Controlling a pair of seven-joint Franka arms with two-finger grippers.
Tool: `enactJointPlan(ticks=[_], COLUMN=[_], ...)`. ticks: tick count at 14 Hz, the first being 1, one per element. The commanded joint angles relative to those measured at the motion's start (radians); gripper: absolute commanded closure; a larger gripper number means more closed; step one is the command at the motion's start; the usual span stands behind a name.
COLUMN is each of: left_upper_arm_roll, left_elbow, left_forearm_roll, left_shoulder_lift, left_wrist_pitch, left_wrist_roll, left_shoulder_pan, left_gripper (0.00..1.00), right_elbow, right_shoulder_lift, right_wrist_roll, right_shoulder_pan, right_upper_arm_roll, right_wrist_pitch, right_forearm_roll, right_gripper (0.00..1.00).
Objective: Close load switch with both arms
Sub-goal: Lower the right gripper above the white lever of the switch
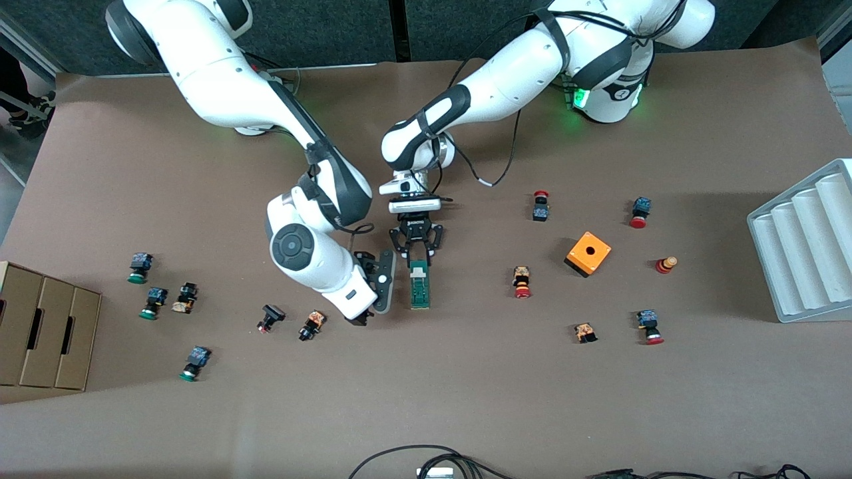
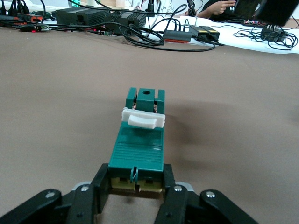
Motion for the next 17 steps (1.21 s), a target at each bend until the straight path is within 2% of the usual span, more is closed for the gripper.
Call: enactJointPlan(ticks=[1,4,7,12,17], left_upper_arm_roll=[0.008,0.008,0.01,0.01,0.01], left_elbow=[0.015,0.015,0.015,0.015,0.015], left_forearm_roll=[0.013,0.013,0.011,0.011,0.011], left_shoulder_lift=[0.02,0.02,0.02,0.02,0.02], left_wrist_pitch=[0.003,0.003,0.003,0.003,0.003], left_wrist_roll=[-0.024,-0.024,-0.024,-0.024,-0.025], left_shoulder_pan=[-0.012,-0.012,-0.012,-0.012,-0.012], left_gripper=[0.6,0.6,0.6,0.6,0.6], right_elbow=[0.019,0.019,0.019,0.019,0.016], right_shoulder_lift=[0.032,0.046,0.057,0.062,0.1], right_wrist_roll=[0.002,0.003,0.003,0.096,0.106], right_shoulder_pan=[0.024,0.055,0.122,0.182,0.21], right_upper_arm_roll=[-0.012,-0.023,-0.07,-0.08,-0.086], right_wrist_pitch=[0.043,0.08,0.087,0.091,0.128], right_forearm_roll=[0.028,0.028,0.028,0.025,0.027], right_gripper=[0.01,0.01,0.01,0.01,0.01])
